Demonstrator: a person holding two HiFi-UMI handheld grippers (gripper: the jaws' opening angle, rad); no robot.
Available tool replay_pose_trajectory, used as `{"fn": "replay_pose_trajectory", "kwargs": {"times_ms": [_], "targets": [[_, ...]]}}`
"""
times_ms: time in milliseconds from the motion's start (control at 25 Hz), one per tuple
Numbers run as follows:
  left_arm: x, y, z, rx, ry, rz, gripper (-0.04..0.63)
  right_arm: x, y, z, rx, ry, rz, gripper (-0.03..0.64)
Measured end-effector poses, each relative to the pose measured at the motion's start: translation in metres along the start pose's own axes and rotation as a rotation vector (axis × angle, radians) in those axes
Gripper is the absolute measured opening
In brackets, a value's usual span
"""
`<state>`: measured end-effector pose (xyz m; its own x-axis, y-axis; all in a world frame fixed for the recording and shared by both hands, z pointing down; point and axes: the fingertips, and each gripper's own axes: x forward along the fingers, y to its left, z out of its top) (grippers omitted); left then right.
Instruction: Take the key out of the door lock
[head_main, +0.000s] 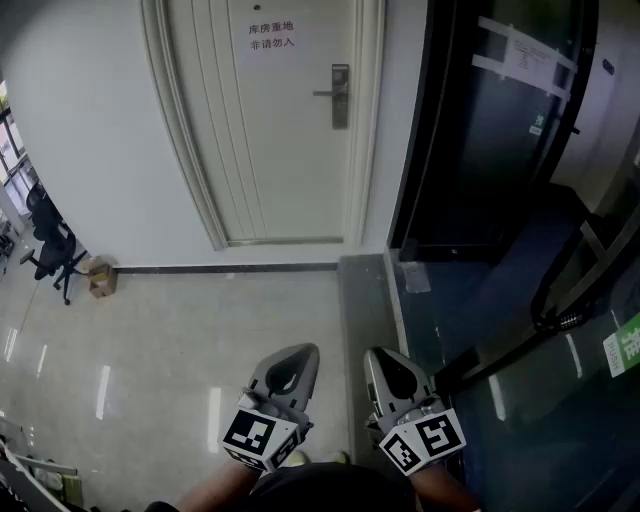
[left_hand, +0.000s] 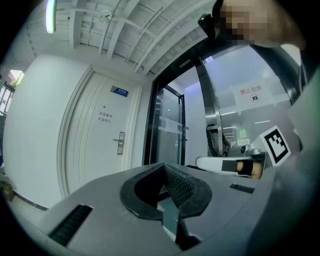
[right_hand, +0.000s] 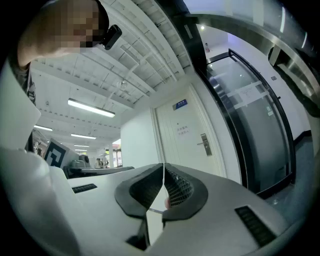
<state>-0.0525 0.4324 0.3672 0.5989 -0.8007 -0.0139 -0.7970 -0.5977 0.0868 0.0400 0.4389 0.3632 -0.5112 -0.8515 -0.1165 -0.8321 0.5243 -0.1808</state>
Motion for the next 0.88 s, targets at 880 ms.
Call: {"fn": "replay_pose_trajectory", "kwargs": {"times_ms": [880], "targets": [[0.077,0.011,0.003,-0.014,-0.007,0.013,0.005,0.013,-0.078,0.008,0.026,-0.007,-0.041,0.017]]}}
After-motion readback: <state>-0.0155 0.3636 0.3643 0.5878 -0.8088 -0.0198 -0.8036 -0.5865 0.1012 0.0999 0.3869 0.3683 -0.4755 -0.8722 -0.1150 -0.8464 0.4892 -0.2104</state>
